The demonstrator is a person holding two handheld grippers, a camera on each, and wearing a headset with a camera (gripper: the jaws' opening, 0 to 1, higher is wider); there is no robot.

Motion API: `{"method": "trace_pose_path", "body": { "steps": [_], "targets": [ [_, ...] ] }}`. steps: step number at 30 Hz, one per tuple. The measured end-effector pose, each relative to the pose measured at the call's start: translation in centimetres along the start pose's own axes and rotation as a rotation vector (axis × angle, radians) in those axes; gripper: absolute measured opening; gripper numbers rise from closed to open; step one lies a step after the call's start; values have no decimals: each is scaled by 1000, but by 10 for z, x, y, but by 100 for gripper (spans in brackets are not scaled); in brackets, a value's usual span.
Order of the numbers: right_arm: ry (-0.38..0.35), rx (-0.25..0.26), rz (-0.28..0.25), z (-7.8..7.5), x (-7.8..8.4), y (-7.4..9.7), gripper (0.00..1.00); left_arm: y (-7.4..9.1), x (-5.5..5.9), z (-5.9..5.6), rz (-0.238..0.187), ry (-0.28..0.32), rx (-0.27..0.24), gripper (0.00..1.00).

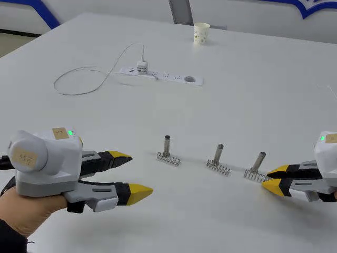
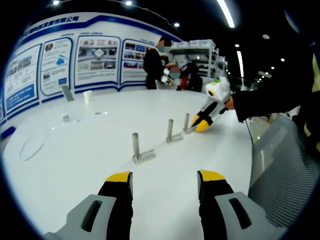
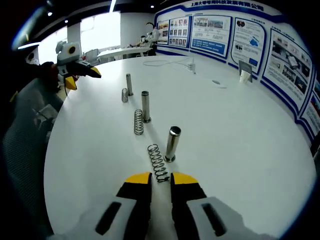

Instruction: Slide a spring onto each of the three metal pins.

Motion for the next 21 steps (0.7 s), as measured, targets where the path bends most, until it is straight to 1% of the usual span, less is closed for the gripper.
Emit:
{"method": "trace_pose_path", "body": {
  "steps": [4,11,21],
  "targets": [
    [-10,-11,-1,2,0,0,15,0,0,0,1,0,0,53],
    [12,-31,17,11,1,-1,14,-1,0,0,3,1,4,53],
    [-9,-22,-1,12,4,-1,12,-1,1,-1,5,0,9,52]
  ]
}}
Point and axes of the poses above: the centre of the closed fingertips' face, and the gripper's own axes: y roughly backward along the fingers, z roughly to its left, x roughly out of its underside, the point moved 10 cm from there along y, roughly backward along the fingers, and after that the axes turned 6 degrees about -x, right-handed, at the moved point
